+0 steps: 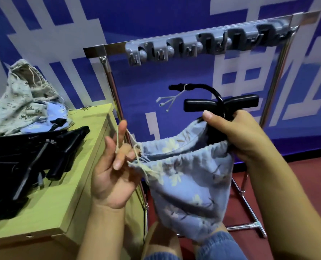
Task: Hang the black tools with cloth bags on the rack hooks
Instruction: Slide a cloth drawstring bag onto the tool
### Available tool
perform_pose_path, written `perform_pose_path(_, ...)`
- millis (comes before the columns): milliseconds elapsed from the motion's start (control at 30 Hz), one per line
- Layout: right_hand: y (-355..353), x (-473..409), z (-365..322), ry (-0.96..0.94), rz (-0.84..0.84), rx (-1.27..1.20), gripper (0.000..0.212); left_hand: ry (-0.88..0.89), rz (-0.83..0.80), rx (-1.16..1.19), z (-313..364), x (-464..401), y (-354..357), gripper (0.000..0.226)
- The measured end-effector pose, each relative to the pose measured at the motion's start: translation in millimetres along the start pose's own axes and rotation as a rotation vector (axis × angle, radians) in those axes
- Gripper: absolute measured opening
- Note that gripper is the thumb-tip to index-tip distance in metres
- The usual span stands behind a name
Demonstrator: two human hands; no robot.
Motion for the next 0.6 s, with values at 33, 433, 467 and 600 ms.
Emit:
perform_pose_path(33, 1, 0, -2, 0.002, -0.009, -0.014, 0.011, -0.015, -0.053, 0.007, -2, -2, 4, 0.045)
perform_pose_path(433, 64, 19, 1, 0.188, -0.353, -0.280, 0.040, -0.082, 0.181, -0.858, -56, -26, 37, 0.048)
perform_pose_path(467, 71, 21, 1, 0.220, -0.384, -0.293, 0.053, -0.043, 0.221, -0.905, -56, -28, 39, 0.043)
perform_pose_path(600, 85, 30, -1, 0.330, -0.497, -0.557, 0.101, 0.121, 0.379, -0.971, -41, -25, 35, 0.033)
Point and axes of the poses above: each hand's wrist, its own x-axis away from the middle knuckle, its own y-axis out of the palm, z = x × y, the point moved 8 cm from there along -x, towards the middle knuckle, and after that the axes turned 12 degrees about -y, right-handed, at the moved point
